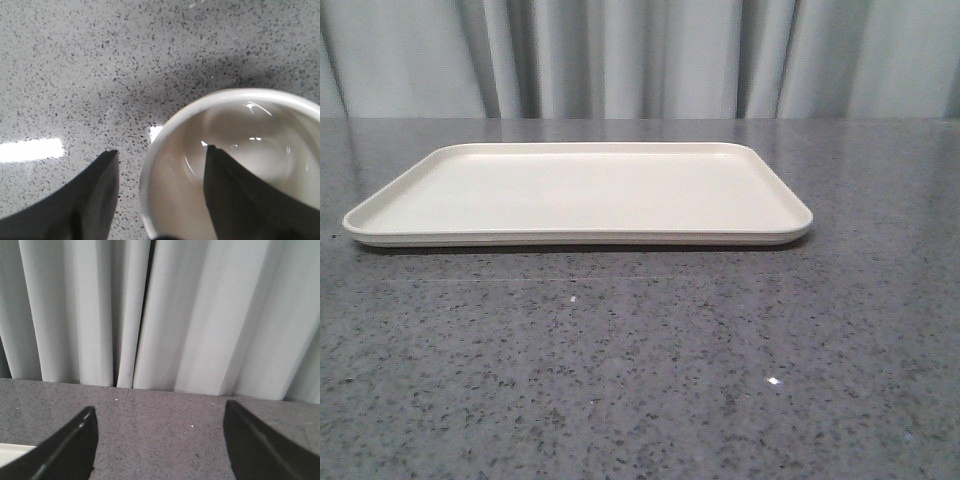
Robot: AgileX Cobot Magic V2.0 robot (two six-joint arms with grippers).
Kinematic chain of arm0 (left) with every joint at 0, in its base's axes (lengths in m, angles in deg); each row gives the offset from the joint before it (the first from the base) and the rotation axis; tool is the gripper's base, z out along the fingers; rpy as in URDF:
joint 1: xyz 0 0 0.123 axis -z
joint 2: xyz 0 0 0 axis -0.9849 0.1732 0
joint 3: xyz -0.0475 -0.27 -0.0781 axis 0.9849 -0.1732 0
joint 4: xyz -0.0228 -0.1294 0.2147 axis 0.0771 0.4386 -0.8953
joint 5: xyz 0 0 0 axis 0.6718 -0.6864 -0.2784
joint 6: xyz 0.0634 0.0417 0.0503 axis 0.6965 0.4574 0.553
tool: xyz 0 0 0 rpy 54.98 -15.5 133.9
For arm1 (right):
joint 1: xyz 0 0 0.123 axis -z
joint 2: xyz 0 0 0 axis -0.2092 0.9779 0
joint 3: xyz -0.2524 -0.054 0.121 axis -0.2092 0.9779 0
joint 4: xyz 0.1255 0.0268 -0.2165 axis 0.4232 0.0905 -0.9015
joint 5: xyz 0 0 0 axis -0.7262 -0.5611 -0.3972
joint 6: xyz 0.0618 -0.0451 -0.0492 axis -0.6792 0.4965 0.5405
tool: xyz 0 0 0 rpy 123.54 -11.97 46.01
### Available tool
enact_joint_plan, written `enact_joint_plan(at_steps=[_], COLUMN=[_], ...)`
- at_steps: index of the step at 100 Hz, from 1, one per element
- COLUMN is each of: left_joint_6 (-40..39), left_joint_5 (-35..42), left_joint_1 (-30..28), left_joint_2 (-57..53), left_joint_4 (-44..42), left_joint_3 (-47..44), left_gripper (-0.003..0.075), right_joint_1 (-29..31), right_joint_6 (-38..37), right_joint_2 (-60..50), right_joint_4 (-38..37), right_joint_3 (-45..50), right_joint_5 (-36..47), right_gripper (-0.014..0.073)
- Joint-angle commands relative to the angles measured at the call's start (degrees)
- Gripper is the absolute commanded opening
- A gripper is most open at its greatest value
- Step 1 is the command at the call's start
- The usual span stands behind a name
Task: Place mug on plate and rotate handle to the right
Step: 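Reach the left gripper down and grasp the white mug's rim, then carry the mug over the tray and lower it onto the tray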
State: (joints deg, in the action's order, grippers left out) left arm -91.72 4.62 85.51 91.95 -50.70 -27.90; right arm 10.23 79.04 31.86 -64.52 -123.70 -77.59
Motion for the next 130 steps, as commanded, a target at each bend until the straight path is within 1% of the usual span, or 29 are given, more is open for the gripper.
enact_joint_plan(at_steps=[1,9,16,23,28,36,47,79,114,130], left_joint_6=[-0.3,-0.3,-0.3,-0.3,-0.3,-0.3,-0.2,1.3,4.1,5.8], left_joint_5=[-0.4,0.4,0.5,1.0,1.5,2.4,3.5,3.5,2.2,2.6], left_joint_1=[-0.2,-0.2,-0.2,-0.2,-0.2,-0.2,-0.2,-0.2,-0.2,-0.2], left_joint_2=[-0.8,-0.8,-0.7,-0.7,-0.7,-0.7,-0.7,-0.8,-0.8,-0.4], left_joint_4=[-0.5,-0.5,-0.4,-0.5,-0.5,-0.8,-0.9,0.0,4.7,10.3], left_joint_3=[1.3,1.3,1.3,1.2,1.1,1.1,1.1,2.3,13.2,18.0], left_gripper=[0.0344,0.0314,0.0264,0.0176,0.0092,-0.0022,-0.0020,-0.0020,-0.0020,-0.0020], right_joint_1=[0.2,0.2,0.2,0.2,0.2,0.2,0.2,0.2,0.2,0.2], right_joint_6=[0.6,0.6,0.6,0.6,0.6,0.6,0.6,0.6,0.6,0.6], right_joint_2=[-0.3,-0.3,-0.3,-0.3,-0.3,-0.3,-0.3,-0.3,-0.3,-0.3], right_joint_4=[-0.3,-0.3,-0.3,-0.3,-0.3,-0.3,-0.3,-0.3,-0.3,-0.3], right_joint_3=[-1.9,-1.9,-1.9,-1.9,-1.9,-1.9,-1.9,-1.9,-1.9,-1.9], right_joint_5=[4.1,4.1,4.0,4.0,3.9,3.8,3.7,3.7,3.7,3.7], right_gripper=[0.0531,0.0531,0.0531,0.0531,0.0531,0.0531,0.0531,0.0531,0.0531,0.0531])
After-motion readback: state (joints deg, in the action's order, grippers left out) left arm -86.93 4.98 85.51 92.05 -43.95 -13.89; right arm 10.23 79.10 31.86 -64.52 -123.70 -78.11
